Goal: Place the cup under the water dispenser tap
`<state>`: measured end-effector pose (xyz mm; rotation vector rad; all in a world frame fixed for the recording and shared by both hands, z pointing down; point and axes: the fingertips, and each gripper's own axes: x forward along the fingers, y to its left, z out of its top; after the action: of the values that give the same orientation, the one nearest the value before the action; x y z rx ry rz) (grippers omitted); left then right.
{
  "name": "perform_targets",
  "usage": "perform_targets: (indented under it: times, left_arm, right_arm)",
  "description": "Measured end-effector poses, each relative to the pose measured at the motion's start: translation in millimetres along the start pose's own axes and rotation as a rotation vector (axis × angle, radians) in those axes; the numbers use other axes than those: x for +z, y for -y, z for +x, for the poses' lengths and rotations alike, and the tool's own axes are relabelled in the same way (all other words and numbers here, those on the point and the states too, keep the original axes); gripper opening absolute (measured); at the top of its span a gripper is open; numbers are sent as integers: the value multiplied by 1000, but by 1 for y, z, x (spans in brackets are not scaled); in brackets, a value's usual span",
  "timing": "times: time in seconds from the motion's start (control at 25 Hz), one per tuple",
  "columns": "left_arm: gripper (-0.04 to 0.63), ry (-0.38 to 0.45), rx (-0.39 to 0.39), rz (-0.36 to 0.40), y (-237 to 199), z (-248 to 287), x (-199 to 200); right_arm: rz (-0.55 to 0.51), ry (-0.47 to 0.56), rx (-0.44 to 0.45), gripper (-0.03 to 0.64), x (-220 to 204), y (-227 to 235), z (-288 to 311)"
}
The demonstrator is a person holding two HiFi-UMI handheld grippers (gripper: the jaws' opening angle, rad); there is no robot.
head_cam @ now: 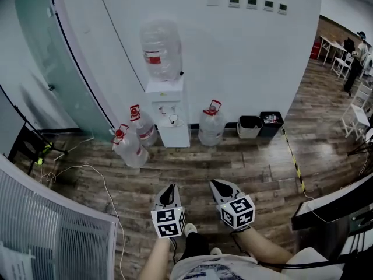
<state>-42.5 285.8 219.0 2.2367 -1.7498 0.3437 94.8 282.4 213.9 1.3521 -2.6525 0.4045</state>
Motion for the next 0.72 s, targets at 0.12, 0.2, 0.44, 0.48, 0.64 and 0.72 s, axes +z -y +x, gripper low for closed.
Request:
perform_targets:
  times: [0.12, 0.2, 0.44, 0.48, 0.64, 0.72]
  left_arm:
    - [64, 4, 20, 15, 10, -25, -7]
    - [54, 3, 25, 31, 16, -38, -10]
    - [51, 10, 22, 42, 25, -64, -16]
    - [51, 9, 22, 46, 26, -66, -18]
    - [51, -6, 27, 53, 28, -68, -24]
    - [51, -9, 25, 55, 31, -68, -24]
  right_arm:
    - [2, 17, 8, 20, -4, -10, -28]
    - [2, 25, 10, 20, -4, -15, -43]
    - [-7, 36, 7, 20, -4, -24, -63]
    - [-9, 39, 6, 20, -4, -24, -64]
    - [-10, 46, 14, 20, -2, -28, -67]
    - [-11, 49, 18, 20, 0, -28, -68]
